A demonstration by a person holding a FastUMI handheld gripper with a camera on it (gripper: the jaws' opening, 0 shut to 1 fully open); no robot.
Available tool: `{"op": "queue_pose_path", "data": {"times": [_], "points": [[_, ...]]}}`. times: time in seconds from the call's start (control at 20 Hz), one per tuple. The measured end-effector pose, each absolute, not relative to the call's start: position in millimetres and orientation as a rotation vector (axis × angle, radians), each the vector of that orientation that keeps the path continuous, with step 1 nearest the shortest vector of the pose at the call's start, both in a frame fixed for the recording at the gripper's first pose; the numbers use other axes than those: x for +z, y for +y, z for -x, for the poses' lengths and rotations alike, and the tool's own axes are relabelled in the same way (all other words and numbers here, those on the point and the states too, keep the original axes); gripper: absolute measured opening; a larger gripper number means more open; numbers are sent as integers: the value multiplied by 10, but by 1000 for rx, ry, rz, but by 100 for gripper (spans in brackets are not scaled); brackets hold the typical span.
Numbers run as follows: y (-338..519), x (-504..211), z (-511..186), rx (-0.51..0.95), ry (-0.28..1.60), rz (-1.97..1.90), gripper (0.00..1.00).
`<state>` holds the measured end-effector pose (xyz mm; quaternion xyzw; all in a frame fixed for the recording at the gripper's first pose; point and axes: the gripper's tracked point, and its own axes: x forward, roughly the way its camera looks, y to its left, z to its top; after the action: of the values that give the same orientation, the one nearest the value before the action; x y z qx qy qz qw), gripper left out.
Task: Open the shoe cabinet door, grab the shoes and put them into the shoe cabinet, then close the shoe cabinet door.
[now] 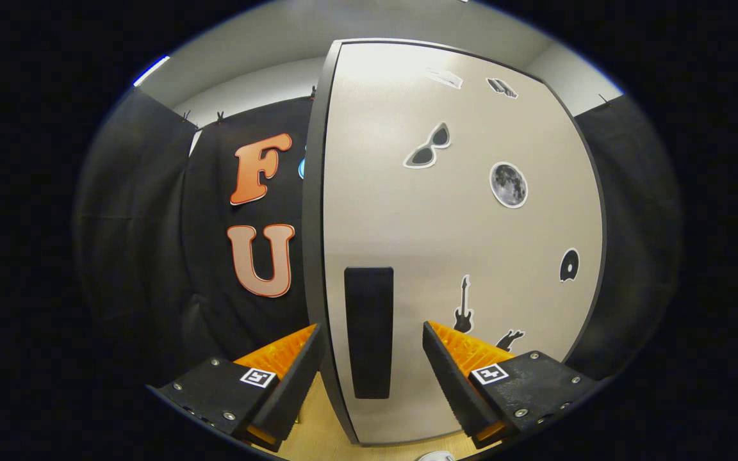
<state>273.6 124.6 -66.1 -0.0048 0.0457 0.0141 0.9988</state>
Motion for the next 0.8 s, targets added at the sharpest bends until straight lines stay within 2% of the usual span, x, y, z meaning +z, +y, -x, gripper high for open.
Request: {"op": "queue_pose_path", "data": {"times": [0.05,0.15,0.35,0.5,0.8], "points": [[1234,-683,-2752,21,99,11,95],[1251,-754,-2754,26,118,10,86],[1285,-784,-2767,44,124,4,38],[1263,-804,-2677,44,124,7,34],[1150,-761,-2281,65,115,0,33]]}}
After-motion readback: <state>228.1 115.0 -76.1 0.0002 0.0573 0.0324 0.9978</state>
